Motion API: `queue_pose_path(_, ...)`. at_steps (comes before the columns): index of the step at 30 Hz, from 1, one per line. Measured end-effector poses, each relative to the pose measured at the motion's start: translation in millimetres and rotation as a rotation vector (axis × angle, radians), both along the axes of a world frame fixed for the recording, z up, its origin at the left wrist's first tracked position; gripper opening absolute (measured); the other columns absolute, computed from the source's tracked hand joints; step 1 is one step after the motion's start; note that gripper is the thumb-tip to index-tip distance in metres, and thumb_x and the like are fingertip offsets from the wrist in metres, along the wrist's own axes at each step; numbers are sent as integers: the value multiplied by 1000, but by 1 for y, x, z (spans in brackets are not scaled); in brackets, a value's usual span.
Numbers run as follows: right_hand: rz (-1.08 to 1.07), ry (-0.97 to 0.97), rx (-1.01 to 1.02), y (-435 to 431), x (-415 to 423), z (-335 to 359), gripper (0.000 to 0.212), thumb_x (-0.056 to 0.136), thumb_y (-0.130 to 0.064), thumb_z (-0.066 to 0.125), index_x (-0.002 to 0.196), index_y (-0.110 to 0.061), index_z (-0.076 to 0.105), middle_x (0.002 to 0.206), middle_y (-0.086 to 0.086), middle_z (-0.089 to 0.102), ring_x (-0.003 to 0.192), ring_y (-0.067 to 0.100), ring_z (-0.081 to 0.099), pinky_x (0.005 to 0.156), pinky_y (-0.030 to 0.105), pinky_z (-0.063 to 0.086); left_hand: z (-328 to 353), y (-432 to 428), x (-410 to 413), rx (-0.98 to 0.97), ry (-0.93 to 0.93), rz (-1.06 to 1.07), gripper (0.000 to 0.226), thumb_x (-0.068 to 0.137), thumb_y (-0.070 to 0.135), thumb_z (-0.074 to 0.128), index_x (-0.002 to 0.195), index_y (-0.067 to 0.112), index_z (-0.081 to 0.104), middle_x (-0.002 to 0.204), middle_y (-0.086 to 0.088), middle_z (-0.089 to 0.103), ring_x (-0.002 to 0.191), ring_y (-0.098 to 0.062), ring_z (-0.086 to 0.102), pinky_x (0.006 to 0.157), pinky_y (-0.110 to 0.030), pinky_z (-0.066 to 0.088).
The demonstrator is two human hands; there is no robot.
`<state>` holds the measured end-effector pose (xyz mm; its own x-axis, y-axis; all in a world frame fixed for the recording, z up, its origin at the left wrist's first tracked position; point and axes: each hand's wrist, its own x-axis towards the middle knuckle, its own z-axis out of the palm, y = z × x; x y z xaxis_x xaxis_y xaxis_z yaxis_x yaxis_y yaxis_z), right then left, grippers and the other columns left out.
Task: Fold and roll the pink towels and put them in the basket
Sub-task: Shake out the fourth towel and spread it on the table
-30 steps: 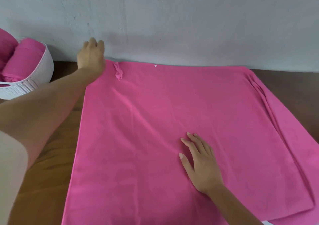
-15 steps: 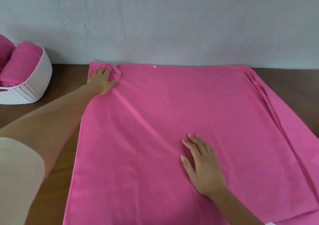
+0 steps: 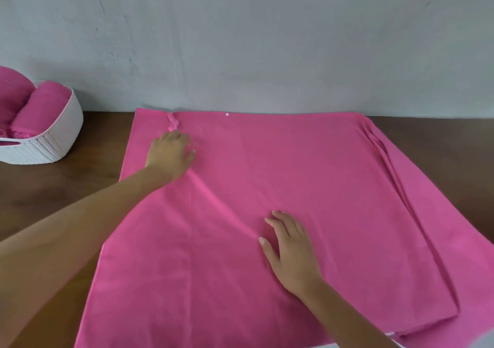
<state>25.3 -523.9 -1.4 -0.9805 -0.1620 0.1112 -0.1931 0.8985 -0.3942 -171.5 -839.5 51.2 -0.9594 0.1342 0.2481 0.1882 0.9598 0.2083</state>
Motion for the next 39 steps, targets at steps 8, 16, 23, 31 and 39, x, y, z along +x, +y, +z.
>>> queue_pose_path(8,-18,76,-38,69,34,11,49,101,-52,39,140,-27,52,148,-10,46,141,12,37,118,33,32,2,99,92,87,84,-144,24,91,24,69,111,11,68,112,-8,63,102,-34,60,89,-50,52)
queue_pose_path(16,-134,121,-64,199,92,15,48,100,-52,39,138,-27,54,146,-11,48,139,12,39,116,35,35,-9,251,180,129,-5,-297,42,90,48,42,108,20,68,111,2,62,102,-24,61,91,-41,54)
queue_pose_path(23,-342,90,-55,325,136,10,45,101,-48,49,141,-28,49,144,-13,47,136,11,39,114,40,39,-20,395,224,135,-154,-401,43,97,47,48,128,21,62,129,1,56,122,-21,52,108,-37,42)
queue_pose_path(31,-658,-43,45,416,149,-5,71,104,-58,23,158,-12,27,165,5,27,153,21,21,125,39,15,-47,486,246,29,-222,-329,86,92,67,9,159,16,29,165,-4,25,152,-27,21,125,-43,16)
queue_pose_path(39,-604,-2,173,447,141,-9,78,101,-63,12,152,-13,43,158,1,43,152,21,27,122,47,17,-51,487,246,23,-183,-278,76,98,64,16,158,20,32,165,1,28,153,-21,21,125,-42,19)
